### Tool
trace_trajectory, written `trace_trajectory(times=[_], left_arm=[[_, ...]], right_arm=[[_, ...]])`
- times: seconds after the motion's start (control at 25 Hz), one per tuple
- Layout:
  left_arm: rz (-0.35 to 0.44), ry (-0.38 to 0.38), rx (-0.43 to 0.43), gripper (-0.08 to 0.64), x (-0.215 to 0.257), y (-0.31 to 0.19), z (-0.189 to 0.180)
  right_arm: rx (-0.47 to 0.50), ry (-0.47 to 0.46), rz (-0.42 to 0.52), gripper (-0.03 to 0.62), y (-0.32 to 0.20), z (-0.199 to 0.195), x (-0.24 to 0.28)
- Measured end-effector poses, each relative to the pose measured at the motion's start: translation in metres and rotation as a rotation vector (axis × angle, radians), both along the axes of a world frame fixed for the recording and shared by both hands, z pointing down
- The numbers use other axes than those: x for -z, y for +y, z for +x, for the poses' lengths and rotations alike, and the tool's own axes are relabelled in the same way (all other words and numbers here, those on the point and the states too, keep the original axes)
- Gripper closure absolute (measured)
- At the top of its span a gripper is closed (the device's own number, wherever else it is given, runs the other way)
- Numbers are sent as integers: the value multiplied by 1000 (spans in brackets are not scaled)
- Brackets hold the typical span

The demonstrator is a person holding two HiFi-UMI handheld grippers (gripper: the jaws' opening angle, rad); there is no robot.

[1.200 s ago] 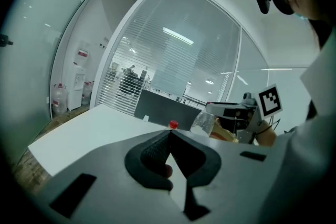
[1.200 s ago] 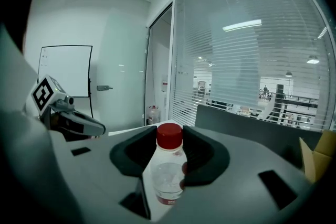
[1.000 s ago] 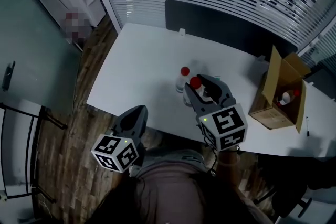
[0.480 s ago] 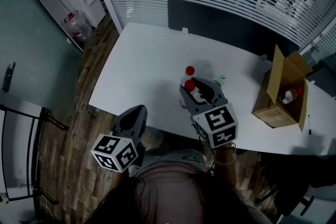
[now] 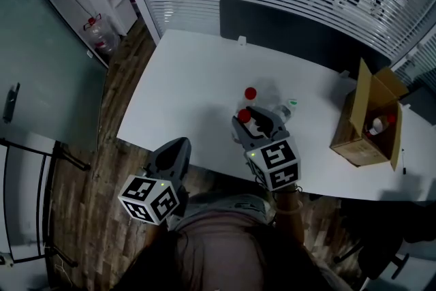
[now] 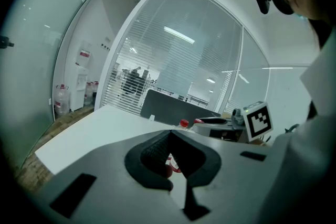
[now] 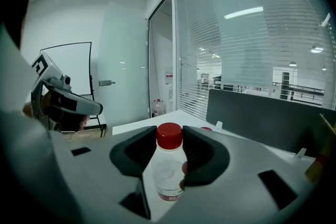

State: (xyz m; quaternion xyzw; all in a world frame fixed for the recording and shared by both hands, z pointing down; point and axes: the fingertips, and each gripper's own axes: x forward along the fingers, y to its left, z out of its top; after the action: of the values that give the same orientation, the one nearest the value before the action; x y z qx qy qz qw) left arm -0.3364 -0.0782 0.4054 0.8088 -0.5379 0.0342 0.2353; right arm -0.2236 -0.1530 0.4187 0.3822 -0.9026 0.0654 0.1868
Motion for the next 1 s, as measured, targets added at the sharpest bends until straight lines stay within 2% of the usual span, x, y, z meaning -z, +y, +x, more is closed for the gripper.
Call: trace_trajectory(times=[0.72,1.0], left_arm=[[-15,-8,-4,552,-5,-4,1],[-19,-12,-23,552,-5,-7,5]], right_arm=[[14,17,-53,431,3,-3,-45],[-2,-19,-60,431,3,0,-47]])
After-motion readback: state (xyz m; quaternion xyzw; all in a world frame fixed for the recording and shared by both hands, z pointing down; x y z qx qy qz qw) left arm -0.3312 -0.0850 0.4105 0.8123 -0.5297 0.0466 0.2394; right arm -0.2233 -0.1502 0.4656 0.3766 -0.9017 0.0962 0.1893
